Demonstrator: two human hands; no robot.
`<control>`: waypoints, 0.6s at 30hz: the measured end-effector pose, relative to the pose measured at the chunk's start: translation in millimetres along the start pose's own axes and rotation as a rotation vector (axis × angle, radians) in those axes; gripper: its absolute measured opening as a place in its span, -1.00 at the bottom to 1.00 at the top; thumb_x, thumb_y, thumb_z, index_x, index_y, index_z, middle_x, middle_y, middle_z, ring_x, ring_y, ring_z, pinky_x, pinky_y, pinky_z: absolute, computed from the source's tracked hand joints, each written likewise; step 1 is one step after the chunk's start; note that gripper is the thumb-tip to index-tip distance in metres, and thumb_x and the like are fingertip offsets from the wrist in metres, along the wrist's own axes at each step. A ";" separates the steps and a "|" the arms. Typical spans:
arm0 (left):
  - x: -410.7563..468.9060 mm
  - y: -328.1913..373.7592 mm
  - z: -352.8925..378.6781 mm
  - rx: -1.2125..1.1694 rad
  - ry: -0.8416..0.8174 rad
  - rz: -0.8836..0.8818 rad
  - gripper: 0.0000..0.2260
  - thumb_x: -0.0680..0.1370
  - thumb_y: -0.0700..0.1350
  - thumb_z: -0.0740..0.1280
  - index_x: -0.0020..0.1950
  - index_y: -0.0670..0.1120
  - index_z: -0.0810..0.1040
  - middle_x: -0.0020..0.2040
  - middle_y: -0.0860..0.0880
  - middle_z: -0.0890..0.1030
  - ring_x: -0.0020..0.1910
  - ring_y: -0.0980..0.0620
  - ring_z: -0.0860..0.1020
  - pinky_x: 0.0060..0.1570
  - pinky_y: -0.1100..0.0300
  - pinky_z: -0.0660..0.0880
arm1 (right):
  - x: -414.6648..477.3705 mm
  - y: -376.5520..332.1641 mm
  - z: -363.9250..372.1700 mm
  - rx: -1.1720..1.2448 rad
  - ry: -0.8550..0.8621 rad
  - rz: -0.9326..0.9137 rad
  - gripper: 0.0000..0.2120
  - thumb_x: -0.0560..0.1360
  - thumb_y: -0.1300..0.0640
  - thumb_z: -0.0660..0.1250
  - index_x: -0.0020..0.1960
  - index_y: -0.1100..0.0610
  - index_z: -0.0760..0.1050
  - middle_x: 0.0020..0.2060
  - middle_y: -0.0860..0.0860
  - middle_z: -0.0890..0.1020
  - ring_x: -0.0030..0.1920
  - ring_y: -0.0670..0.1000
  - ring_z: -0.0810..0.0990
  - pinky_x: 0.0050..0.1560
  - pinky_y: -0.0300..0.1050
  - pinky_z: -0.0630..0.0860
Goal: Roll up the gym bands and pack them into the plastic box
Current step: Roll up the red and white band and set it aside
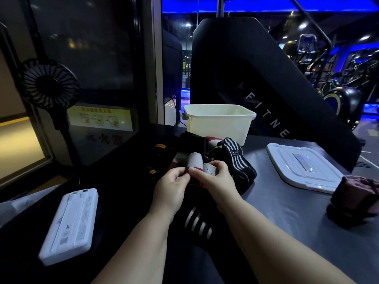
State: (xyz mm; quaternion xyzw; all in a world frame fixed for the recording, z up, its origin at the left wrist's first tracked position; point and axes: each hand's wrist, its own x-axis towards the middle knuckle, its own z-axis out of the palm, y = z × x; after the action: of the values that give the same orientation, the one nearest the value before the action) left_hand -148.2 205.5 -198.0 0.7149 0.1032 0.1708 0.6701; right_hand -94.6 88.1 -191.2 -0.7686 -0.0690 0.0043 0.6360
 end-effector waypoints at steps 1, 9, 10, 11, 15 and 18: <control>0.7 -0.7 -0.4 0.005 0.019 0.000 -0.86 0.53 -0.04 0.32 -0.02 0.11 0.67 -0.03 0.03 0.70 0.03 0.03 0.65 0.19 -0.07 0.54 | 0.1 0.0 -0.3 0.049 0.008 0.014 -0.47 0.18 -0.19 0.58 0.02 -0.10 0.42 -0.06 -0.04 0.63 -0.12 -0.05 0.65 -0.04 -0.05 0.62; 14.4 -1.5 -7.8 0.131 0.338 -0.058 -0.55 0.57 0.08 0.31 0.39 -0.09 0.40 0.28 -0.08 0.50 0.24 -0.08 0.50 0.30 0.01 0.42 | -2.0 1.3 -3.5 0.317 -0.122 -0.016 -0.73 0.44 0.30 0.42 0.04 0.03 0.47 -0.20 0.09 0.58 -0.37 -0.02 0.57 -0.42 -0.12 0.51; 15.1 -2.0 -6.7 0.075 0.301 -0.080 -0.56 0.60 0.08 0.26 0.42 -0.08 0.37 0.28 -0.06 0.50 0.24 -0.05 0.49 0.31 0.04 0.41 | -3.1 0.6 -4.0 0.321 -0.137 -0.029 -0.73 0.45 0.31 0.40 0.04 0.02 0.47 -0.21 0.08 0.57 -0.37 -0.03 0.57 -0.42 -0.12 0.52; 15.5 -3.0 -5.5 0.034 0.280 -0.072 -0.63 0.63 0.06 0.22 0.39 -0.06 0.41 0.26 -0.04 0.53 0.20 -0.02 0.51 0.29 0.05 0.42 | -4.2 0.4 -4.3 0.313 -0.146 -0.037 -0.71 0.46 0.31 0.38 0.06 -0.01 0.46 -0.21 0.08 0.57 -0.37 -0.03 0.57 -0.42 -0.11 0.52; 10.7 -1.0 -4.1 -0.057 0.244 -0.024 -0.81 0.64 0.03 0.20 0.10 0.02 0.58 0.00 0.05 0.63 0.04 0.07 0.59 0.20 0.05 0.50 | -6.1 -0.5 -5.6 0.211 -0.187 -0.092 -0.57 0.50 0.29 0.27 0.19 -0.20 0.44 -0.16 0.07 0.58 -0.31 -0.01 0.57 -0.29 -0.07 0.57; 5.9 -0.4 -1.3 -0.095 0.201 -0.042 -0.77 0.63 0.06 0.22 -0.05 0.02 0.62 -0.01 0.00 0.67 0.05 0.02 0.61 0.21 -0.02 0.51 | -8.2 -4.5 -8.3 0.246 -0.221 -0.098 -0.63 0.57 0.24 0.12 0.18 -0.17 0.48 -0.14 -0.04 0.59 -0.25 -0.09 0.57 -0.20 -0.20 0.52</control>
State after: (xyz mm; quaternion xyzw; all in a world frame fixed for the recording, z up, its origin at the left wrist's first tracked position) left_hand -143.2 209.0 -197.7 0.6593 0.1767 0.2326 0.6928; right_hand -102.4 79.9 -186.0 -0.6756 -0.1748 0.0663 0.7132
